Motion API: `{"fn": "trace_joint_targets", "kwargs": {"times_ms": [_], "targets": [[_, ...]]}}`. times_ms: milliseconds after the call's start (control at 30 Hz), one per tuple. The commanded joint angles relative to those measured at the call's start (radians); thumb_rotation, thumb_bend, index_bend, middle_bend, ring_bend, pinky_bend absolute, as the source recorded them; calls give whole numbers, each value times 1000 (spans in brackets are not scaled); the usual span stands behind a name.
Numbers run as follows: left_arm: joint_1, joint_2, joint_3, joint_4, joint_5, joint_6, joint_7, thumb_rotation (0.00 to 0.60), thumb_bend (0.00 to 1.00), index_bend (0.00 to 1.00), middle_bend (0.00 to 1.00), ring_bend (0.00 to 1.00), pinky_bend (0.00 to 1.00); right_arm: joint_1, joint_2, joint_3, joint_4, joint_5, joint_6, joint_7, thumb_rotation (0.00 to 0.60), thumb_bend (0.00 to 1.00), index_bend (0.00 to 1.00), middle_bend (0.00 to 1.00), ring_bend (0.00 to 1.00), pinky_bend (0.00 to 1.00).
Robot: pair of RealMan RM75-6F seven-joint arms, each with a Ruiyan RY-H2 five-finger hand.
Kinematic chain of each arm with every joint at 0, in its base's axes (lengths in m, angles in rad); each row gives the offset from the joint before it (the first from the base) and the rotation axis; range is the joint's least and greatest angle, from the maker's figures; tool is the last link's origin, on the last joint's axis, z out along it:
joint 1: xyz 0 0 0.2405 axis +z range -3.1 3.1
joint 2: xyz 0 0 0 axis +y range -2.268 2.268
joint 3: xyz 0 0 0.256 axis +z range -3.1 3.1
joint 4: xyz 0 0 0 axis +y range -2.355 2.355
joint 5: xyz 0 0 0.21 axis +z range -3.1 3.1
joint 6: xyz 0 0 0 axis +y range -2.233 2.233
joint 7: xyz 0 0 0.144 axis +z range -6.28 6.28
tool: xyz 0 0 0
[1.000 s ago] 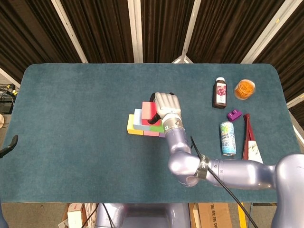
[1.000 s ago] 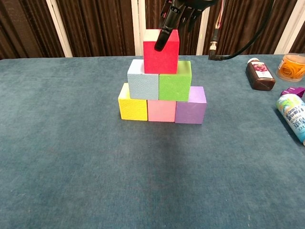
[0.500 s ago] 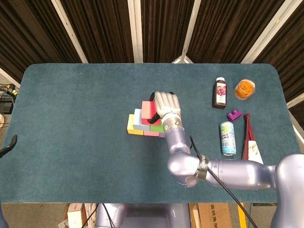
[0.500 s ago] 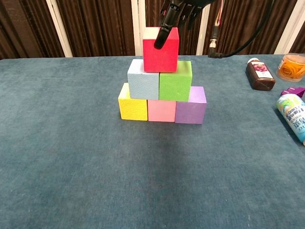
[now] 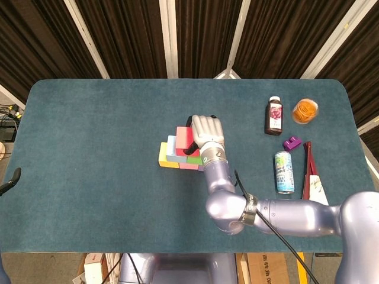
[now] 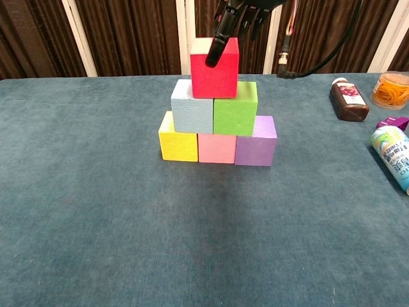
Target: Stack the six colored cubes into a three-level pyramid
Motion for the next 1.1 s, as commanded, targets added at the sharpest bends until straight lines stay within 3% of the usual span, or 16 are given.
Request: {"fn": "trace_joint_targets", "kwargs": {"times_ms": [33, 1100], "targets": [[0, 0, 0, 0, -1, 0, 0, 600, 318, 129, 0, 0, 0, 0, -3, 4, 0, 3, 4, -5, 600, 198, 444, 388, 308, 129], [0, -2, -3, -1, -7, -1, 6, 600, 318, 129, 0, 0, 0, -25, -20, 49, 15, 9, -1, -35, 600, 197, 416, 368, 299, 129]]}}
